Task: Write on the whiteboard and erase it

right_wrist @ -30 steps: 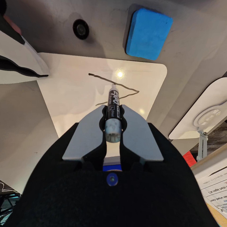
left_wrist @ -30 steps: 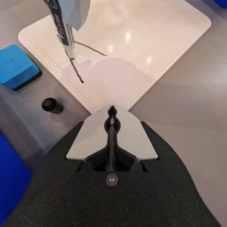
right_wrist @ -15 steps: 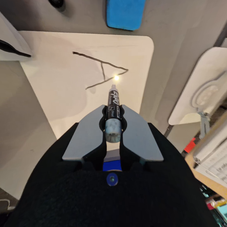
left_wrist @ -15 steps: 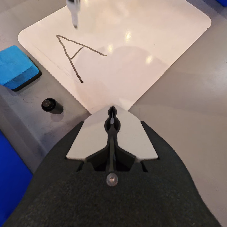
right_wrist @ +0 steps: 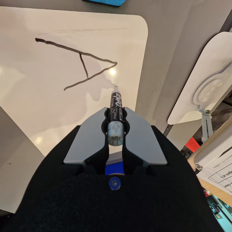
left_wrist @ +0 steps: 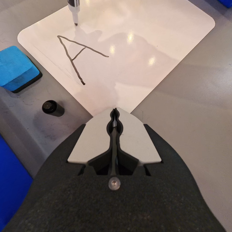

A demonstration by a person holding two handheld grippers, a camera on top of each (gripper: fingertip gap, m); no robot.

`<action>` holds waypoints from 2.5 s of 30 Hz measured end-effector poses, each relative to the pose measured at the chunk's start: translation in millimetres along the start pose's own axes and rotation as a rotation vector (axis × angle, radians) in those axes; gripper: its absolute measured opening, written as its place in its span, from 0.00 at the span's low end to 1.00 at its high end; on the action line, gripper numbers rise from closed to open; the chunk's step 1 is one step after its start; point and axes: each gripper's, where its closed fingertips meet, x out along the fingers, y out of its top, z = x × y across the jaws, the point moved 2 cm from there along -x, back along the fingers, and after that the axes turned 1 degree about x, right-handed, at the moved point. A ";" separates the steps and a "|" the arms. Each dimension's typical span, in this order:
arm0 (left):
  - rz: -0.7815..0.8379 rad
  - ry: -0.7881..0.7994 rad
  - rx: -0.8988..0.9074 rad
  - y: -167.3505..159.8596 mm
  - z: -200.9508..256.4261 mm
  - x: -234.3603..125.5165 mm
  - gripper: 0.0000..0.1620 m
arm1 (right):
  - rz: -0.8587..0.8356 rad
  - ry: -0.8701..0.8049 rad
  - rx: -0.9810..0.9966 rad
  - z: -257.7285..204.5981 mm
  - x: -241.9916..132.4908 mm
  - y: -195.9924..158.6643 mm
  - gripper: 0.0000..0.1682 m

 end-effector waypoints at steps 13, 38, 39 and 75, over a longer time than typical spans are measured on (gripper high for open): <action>0.000 -0.004 -0.001 0.0 -1.0 -0.1 0.00 | 0.000 0.033 -0.011 -30.6 -8.5 -3.7 0.11; 0.000 0.000 0.010 -0.1 -0.5 -0.2 0.00 | -0.005 0.013 0.019 -29.8 -7.7 -3.2 0.11; 0.000 -0.001 0.009 -0.1 -0.5 -0.3 0.00 | -0.003 0.015 0.021 -25.1 -6.3 -2.8 0.11; 0.000 -0.002 0.012 -0.2 1.8 -0.1 0.00 | -0.011 0.052 0.047 -23.7 -6.2 -7.9 0.11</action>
